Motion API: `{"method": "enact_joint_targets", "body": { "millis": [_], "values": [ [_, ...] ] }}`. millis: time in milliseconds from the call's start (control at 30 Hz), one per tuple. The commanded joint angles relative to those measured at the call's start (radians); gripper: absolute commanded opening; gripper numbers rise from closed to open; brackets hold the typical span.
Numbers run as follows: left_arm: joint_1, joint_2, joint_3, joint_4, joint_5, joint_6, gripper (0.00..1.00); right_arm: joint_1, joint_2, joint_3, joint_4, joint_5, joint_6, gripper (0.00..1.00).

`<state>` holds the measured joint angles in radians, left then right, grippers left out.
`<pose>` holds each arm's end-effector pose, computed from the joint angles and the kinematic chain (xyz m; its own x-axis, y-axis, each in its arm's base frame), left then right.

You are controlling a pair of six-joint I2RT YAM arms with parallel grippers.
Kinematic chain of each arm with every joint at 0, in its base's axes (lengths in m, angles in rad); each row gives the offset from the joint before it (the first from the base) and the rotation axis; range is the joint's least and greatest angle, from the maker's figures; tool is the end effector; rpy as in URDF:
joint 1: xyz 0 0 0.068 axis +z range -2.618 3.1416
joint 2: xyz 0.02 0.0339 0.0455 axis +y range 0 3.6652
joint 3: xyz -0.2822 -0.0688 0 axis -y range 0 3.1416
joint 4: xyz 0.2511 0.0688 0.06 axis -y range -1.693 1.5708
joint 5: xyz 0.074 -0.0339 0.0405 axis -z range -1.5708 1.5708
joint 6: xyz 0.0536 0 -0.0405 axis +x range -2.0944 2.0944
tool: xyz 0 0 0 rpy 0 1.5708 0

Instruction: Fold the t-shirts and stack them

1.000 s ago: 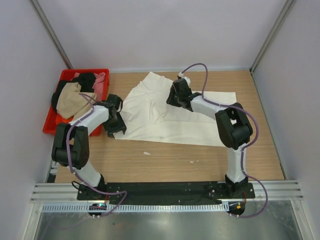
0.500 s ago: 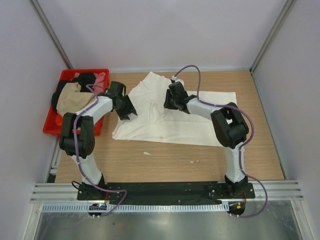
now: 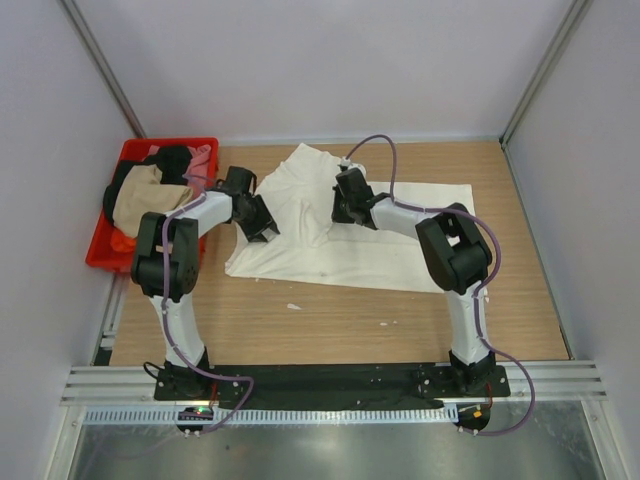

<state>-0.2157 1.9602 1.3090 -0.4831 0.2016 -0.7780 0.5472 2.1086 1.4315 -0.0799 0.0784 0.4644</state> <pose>0.4047 -0.0997 0.1554 -0.8358 -0.5208 -0.1738 -0.4130 0.8049 -0.4260 0.4211 0.2516 0.1578 -0.7349 0.0751 -0.6740 -0.1576 0.9477 0.2775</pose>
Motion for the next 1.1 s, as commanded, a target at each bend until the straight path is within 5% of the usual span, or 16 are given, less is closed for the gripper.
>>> {"method": "enact_joint_targets", "body": {
  "millis": [0, 1067],
  "values": [
    [-0.002, 0.055, -0.002, -0.020, -0.088, 0.014, 0.47, 0.005, -0.035, -0.008, 0.052, 0.046, -0.018, 0.08],
    [-0.004, 0.069, 0.032, -0.129, -0.225, 0.033, 0.48, 0.000, -0.107, -0.111, 0.224, 0.170, -0.135, 0.02]
  ]
}}
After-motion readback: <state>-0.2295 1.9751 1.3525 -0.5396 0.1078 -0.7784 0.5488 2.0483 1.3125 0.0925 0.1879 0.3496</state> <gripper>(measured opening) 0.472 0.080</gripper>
